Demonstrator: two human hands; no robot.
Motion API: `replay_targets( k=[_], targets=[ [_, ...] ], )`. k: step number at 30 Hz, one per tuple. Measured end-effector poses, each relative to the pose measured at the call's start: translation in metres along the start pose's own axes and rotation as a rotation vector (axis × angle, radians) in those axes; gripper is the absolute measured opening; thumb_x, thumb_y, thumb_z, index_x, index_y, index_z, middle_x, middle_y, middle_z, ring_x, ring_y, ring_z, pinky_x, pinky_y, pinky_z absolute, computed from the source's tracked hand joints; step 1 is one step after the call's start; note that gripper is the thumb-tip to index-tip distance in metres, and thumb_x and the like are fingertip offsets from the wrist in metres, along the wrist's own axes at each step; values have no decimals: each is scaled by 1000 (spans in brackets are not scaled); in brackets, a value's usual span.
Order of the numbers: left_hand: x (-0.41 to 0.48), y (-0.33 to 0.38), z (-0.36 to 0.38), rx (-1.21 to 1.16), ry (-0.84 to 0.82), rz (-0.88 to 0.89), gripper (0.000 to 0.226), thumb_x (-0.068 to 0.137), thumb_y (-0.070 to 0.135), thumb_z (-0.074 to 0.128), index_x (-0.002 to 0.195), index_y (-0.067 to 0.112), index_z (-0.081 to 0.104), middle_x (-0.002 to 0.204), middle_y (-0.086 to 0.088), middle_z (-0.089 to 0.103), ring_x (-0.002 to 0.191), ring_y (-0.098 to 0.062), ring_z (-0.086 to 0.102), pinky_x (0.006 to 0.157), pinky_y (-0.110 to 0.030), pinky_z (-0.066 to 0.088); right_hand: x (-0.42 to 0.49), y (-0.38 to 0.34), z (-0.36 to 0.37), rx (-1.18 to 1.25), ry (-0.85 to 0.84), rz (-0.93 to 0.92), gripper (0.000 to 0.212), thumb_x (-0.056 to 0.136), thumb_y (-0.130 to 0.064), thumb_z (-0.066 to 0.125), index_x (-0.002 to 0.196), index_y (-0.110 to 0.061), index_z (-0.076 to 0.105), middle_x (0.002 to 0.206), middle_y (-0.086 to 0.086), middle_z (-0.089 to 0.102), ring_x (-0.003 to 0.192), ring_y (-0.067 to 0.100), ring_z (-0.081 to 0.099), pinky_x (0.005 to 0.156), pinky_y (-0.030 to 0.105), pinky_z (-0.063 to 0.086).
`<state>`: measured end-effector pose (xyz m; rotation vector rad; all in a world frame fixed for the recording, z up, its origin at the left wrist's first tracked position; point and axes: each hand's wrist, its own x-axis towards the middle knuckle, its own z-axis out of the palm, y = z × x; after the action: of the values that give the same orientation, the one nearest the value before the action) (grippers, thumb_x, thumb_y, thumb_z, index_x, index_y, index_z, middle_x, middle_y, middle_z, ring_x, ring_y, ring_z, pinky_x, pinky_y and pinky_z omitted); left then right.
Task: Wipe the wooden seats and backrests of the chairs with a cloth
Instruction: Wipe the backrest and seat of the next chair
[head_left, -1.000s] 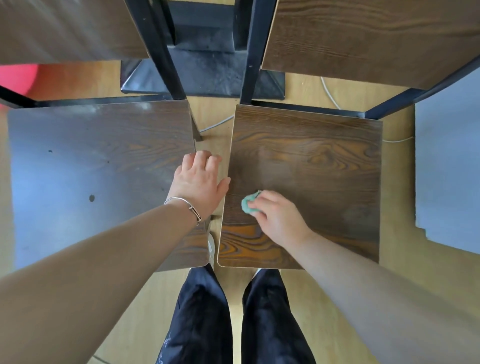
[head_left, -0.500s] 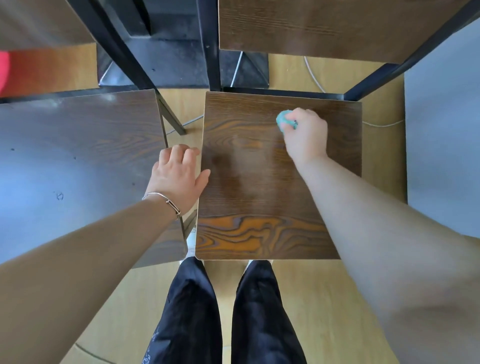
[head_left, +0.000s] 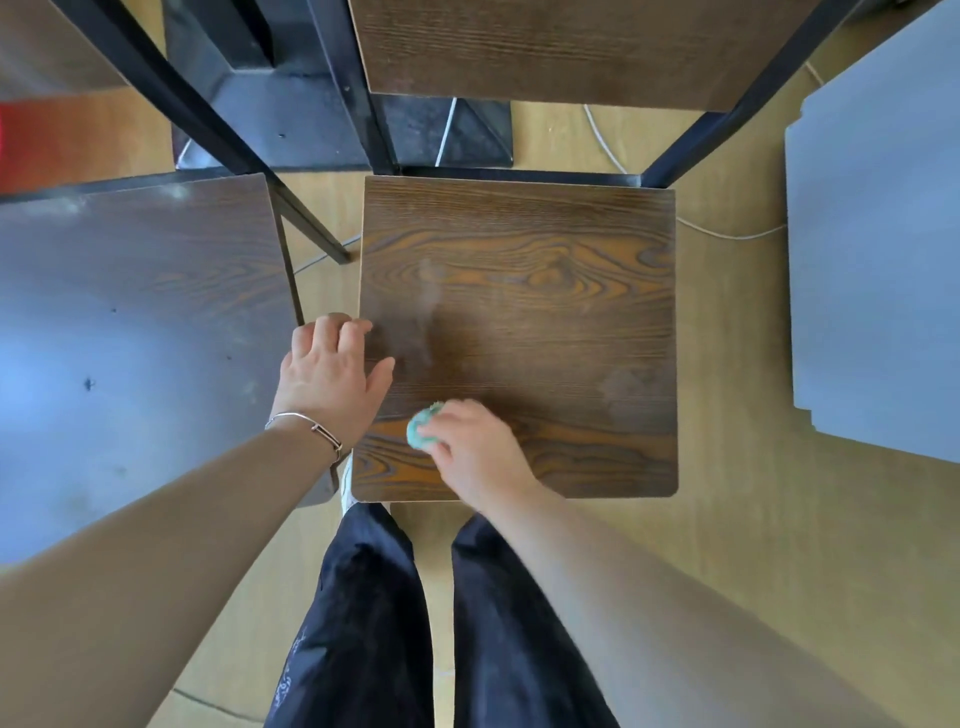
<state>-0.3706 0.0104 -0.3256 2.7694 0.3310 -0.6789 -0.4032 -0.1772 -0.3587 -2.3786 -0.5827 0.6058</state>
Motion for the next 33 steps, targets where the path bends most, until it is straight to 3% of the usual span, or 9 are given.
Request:
replay_targets(
  k=[6,8,12,15,19,25,27,30,33],
  targets=[
    [3,8,8,-22,47,-19,52,94,45,46,136,14,43,134,-10,42,121,-35,34,101,-49,38,60,99,-129,-82,472,306,17,79,-10,66,94,-10,73,94,11,64,87,29,61,74,27,41],
    [3,10,11,-29,68,-25,52,94,45,46,135,13,44,134,-10,42,121,-36,35,100,-50,39,72,134,-159,-153,453,398,18,87,-13,63,102,-11,71,104,9,64,94,25,61,73,20,36],
    [1,14,16,-42,80,-33,51,94,44,48,134,13,45,134,-11,42,121,-37,34,99,-51,39,70,153,-149,-124,358,465,19,91,-18,62,107,-12,70,112,8,65,100,25,60,77,21,40],
    [-8,19,18,-43,71,-17,52,92,43,50,134,12,45,133,-12,43,120,-37,34,99,-52,39,53,124,-116,-92,311,413,17,86,-16,66,101,-12,72,107,9,67,96,29,61,78,23,39],
    [-24,30,23,9,29,29,52,92,44,49,134,14,45,130,-12,45,120,-35,36,98,-50,40,12,74,-62,-19,188,272,15,80,-12,72,94,-10,72,98,8,66,87,29,64,78,33,52],
    [-38,44,30,69,1,55,52,91,45,51,132,15,47,125,-11,47,117,-35,40,94,-49,43,-27,43,-27,128,71,175,20,87,-11,66,106,-9,73,103,5,67,93,21,64,84,33,54],
    [-39,42,29,67,15,55,51,90,44,53,132,14,47,126,-12,47,117,-36,40,94,-50,43,-26,55,-50,186,169,194,17,85,-11,68,100,-8,74,96,7,68,87,22,65,79,30,52],
    [-41,36,29,51,41,68,51,89,41,56,130,12,49,127,-13,48,116,-39,40,96,-52,42,-27,101,-98,108,473,359,15,79,-11,71,94,-9,74,92,10,69,85,27,64,77,27,43],
    [-48,30,34,59,31,94,49,89,39,57,128,11,50,126,-12,48,115,-39,39,95,-54,43,-39,150,-125,22,478,591,17,85,-14,68,101,-11,72,101,10,70,93,28,63,74,21,36]
  ],
)
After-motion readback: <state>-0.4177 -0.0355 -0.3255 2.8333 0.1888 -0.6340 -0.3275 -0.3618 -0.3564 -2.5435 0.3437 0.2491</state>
